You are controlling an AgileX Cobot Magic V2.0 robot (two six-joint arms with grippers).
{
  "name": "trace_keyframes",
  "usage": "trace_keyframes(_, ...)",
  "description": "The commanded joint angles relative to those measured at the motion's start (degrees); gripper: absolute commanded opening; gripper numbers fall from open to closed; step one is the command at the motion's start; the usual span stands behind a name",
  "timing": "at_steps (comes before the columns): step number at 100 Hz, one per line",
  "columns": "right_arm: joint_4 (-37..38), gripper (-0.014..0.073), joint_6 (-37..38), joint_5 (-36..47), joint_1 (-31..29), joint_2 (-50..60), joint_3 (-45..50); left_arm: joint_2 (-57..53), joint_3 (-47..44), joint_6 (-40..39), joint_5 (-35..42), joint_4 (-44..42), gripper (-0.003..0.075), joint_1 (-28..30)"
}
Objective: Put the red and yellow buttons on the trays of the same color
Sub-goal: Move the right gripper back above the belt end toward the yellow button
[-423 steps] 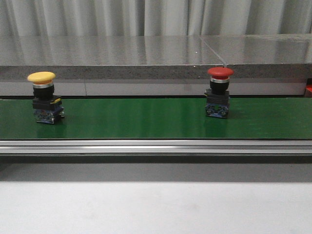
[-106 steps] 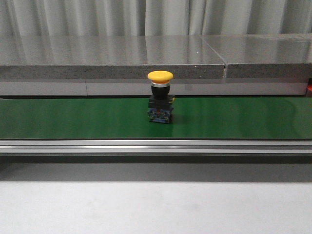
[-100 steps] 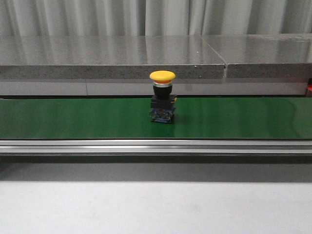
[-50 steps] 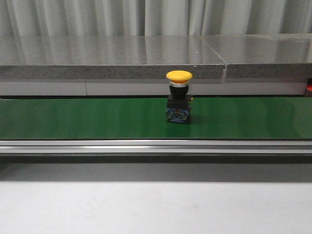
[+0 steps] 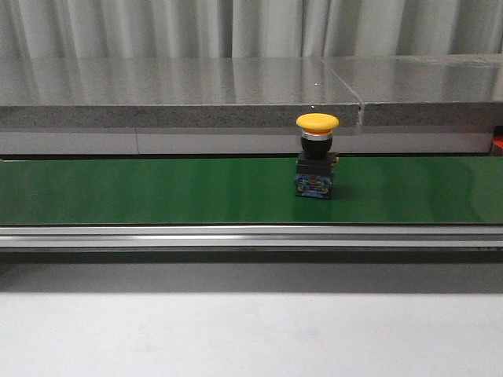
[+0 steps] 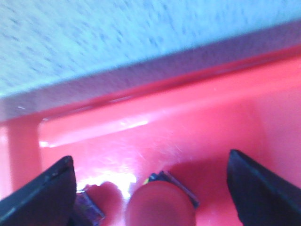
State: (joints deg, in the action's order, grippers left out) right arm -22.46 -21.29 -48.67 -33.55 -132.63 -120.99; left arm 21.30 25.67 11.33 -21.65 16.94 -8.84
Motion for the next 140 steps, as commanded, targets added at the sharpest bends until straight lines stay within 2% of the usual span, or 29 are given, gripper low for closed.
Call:
trace_keyframes(1, -1.86, 0.0644, 0.05, 0.17, -0.18, 6.70, -2.53, 0.32, 1.51, 0.02, 4.08, 0.97, -0.0019, -0.51)
trace_keyframes(41, -2.78, 0.0644, 0.05, -9.35, 0.41, 18.53, -1.93, 0.32, 1.51, 0.02, 4.08, 0.97, -0.0019, -0.51)
trace_keyframes(60, -2.79, 0.0644, -1.98, -9.87, 3.35, 26.14, 3.98, 0.32, 1.51, 0.02, 4.08, 0.97, -0.0019, -0.51)
trace_keyframes(81, -2.79, 0.0644, -5.31, -8.61, 8.08, 36.41, 18.04, 0.32, 1.51, 0.02, 4.08, 0.97, -0.0019, -0.51)
trace_keyframes(100, -2.79, 0.0644, -5.95, -3.64, 11.35, 46.88, 35.47, 0.32, 1.51, 0.02, 4.08, 0.97, -0.0019, -0.51)
trace_keyframes(121, -2.79, 0.0644, -8.20, -0.42, 12.28, 57.57, 52.04, 0.32, 1.51, 0.02, 4.08, 0.97, -0.0019, -0.51)
trace_keyframes(140, -2.92, 0.0644, -11.65, -1.17, 12.76, 61.82, 61.07, 0.32, 1.51, 0.02, 4.08, 0.97, -0.0019, -0.51)
